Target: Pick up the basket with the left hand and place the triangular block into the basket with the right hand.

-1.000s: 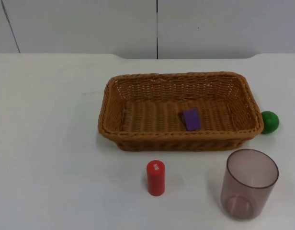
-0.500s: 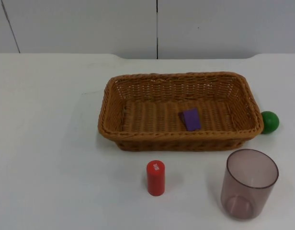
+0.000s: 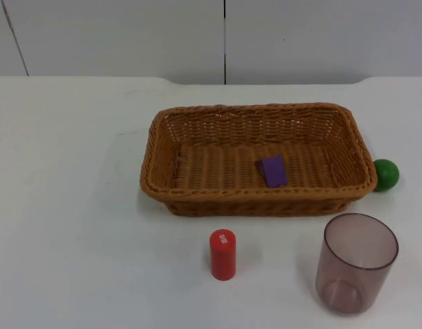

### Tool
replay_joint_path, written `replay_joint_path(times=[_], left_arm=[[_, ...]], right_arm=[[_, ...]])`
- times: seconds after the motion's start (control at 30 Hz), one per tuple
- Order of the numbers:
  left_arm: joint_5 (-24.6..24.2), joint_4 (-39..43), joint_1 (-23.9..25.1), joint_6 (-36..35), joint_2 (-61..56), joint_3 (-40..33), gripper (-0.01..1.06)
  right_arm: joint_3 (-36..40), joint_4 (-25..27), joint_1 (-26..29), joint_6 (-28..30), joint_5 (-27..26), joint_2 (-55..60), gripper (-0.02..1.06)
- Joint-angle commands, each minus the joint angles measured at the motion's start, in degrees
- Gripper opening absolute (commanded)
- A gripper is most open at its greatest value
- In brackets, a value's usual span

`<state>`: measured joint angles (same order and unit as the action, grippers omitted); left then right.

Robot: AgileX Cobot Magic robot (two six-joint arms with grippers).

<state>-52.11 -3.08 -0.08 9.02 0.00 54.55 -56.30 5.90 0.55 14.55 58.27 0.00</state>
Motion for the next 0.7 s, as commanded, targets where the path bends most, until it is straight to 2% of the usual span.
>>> replay_joint_path(times=[0.0, 0.2, 0.33, 0.47, 0.67], left_arm=[[-0.16, -0.76, -0.88, 0.30, 0.00, -0.07, 1.05], [-1.30, 0.10, -2.60, 0.30, 0.00, -0.71, 1.05], [-2.02, -0.38, -3.18, -0.81, 0.00, -2.61, 1.05], [-3.17, -2.19, -3.18, -1.09, 0.00, -4.53, 1.05], [-3.17, -2.24, -3.18, -1.09, 0.00, -5.07, 1.05]], right_arm=[[-0.02, 0.23, 0.01, 0.52, 0.29, 0.00, 1.04], [0.56, -0.79, 0.01, 0.09, 3.44, 0.00, 1.04], [1.65, -0.60, -1.76, -2.41, 2.49, 0.00, 1.04], [2.06, -2.10, -3.69, -2.55, 3.32, 0.00, 1.04], [2.71, -1.74, -3.97, -3.48, 3.31, 0.00, 1.04]])
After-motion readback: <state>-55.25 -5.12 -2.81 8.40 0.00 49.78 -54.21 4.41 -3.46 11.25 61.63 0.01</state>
